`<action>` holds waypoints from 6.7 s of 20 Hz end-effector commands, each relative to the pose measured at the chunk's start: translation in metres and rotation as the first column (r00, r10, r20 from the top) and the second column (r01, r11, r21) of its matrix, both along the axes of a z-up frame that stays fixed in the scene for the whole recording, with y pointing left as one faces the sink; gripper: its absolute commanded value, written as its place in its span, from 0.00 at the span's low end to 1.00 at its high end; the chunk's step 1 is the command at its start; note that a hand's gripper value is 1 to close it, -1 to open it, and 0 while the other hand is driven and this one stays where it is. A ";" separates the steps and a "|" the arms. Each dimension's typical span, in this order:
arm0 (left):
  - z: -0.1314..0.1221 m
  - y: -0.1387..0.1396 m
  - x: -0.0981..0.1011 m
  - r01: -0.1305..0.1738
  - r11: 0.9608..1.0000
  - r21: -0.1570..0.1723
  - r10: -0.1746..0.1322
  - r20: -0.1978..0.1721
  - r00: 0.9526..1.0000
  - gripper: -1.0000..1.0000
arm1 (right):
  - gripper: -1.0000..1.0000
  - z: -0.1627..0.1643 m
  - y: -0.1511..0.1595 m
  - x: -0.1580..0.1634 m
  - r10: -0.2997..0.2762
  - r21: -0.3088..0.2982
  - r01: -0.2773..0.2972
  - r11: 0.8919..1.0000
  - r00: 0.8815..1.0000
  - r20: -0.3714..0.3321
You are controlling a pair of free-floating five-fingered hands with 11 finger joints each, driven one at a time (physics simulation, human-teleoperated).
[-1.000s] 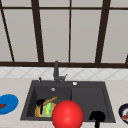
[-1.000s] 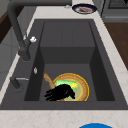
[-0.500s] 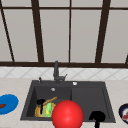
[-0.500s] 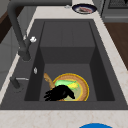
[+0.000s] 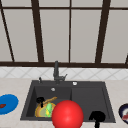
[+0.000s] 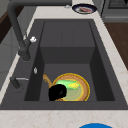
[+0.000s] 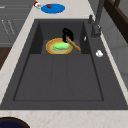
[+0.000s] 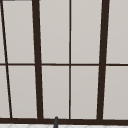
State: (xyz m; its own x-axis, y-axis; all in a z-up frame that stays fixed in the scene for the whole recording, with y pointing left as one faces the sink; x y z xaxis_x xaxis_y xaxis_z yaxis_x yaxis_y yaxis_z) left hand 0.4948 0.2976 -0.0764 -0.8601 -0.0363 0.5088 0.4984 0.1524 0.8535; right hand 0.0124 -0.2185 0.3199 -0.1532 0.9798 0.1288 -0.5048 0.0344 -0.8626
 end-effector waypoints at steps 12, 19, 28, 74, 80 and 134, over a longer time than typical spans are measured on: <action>0.020 0.004 0.018 0.016 0.999 -0.041 -0.014 0.032 0.999 1.00 | 0.50 0.000 0.000 0.000 0.000 0.000 0.000 1.000 1.000 0.000; 0.029 0.008 0.006 -0.002 1.000 -0.027 0.003 0.056 0.998 1.00 | 0.50 0.000 0.000 0.000 0.000 0.000 0.000 1.000 1.000 0.000; 0.075 0.008 -0.014 0.035 0.999 -0.023 -0.034 0.074 0.997 1.00 | 0.50 0.000 0.000 0.000 0.000 0.000 0.000 1.000 1.000 0.000; 0.357 0.072 -0.154 0.070 0.997 0.021 -0.073 0.169 0.983 1.00 | 0.50 0.000 0.000 0.000 0.000 0.000 0.000 1.000 1.000 0.000; 0.365 0.089 -0.155 0.071 0.997 0.030 -0.075 0.170 0.983 1.00 | 0.50 0.000 0.000 0.000 0.000 0.000 0.000 1.000 1.000 0.000; 0.261 0.336 -0.188 0.082 0.994 0.076 -0.091 0.116 0.989 1.00 | 0.50 0.000 0.000 0.000 0.000 0.000 0.000 1.000 1.000 0.000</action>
State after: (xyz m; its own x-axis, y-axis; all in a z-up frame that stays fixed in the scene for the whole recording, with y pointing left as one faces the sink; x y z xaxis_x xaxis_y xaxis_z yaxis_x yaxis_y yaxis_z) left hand 0.2971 0.6338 0.1944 -0.9121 -0.0693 0.4040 0.3953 0.1120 0.9117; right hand 0.0124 -0.2185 0.3199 -0.1532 0.9798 0.1288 -0.5048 0.0344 -0.8626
